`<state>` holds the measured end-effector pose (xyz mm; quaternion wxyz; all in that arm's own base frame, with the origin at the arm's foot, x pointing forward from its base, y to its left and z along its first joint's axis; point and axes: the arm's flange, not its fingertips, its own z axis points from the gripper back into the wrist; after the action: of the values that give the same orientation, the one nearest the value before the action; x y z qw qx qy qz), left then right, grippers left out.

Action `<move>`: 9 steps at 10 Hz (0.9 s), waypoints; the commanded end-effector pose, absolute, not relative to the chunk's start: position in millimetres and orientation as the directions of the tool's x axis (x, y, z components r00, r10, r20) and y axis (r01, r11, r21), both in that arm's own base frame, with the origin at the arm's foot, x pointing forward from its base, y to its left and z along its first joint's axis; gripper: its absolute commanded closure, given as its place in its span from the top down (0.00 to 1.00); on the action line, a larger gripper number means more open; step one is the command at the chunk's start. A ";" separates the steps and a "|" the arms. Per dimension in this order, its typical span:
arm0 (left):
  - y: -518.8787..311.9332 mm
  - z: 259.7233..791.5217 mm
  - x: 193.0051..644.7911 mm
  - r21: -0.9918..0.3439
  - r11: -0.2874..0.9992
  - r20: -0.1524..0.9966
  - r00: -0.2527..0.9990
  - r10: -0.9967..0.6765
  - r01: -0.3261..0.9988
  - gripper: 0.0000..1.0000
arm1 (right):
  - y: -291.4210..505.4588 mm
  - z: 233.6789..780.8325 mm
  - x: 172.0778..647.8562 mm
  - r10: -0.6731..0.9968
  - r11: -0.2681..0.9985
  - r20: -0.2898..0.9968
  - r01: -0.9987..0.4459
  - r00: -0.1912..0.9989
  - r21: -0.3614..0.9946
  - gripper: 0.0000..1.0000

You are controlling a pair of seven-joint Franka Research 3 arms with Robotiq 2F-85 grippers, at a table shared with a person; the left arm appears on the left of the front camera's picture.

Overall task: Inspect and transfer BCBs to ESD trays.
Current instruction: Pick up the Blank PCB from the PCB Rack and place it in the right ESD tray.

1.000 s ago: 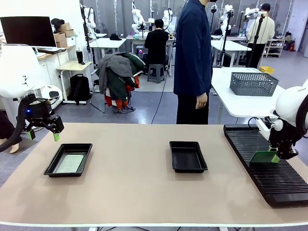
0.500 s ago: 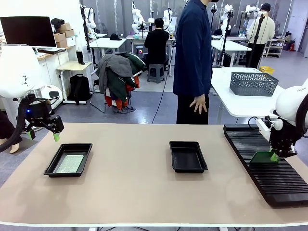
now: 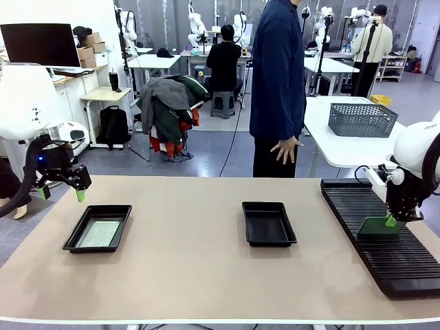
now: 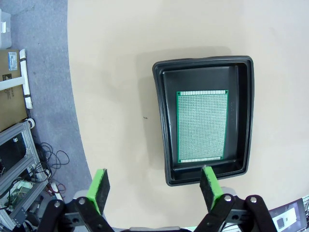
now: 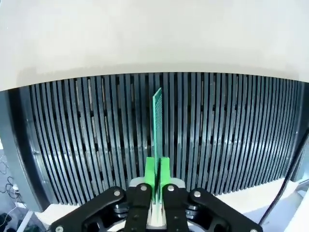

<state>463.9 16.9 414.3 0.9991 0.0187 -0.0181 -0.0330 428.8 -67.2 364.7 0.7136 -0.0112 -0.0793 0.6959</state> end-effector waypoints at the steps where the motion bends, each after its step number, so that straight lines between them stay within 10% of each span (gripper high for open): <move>1: 17.7 412.9 463.8 0.039 0.997 0.040 0.997 -0.064 0.063 1.00 | -70.0 363.8 431.3 0.996 0.050 0.077 -0.995 0.043 -0.084 0.00; 9: 17.7 412.9 463.8 0.039 0.997 0.040 0.997 -0.064 0.063 1.00 | -66.3 468.8 407.4 0.999 0.033 0.038 -0.990 0.028 -0.138 0.00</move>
<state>463.9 16.9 414.2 0.9991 0.0187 -0.0180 -0.0330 419.6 -69.1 439.9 0.7095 -0.0224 -0.0752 0.7003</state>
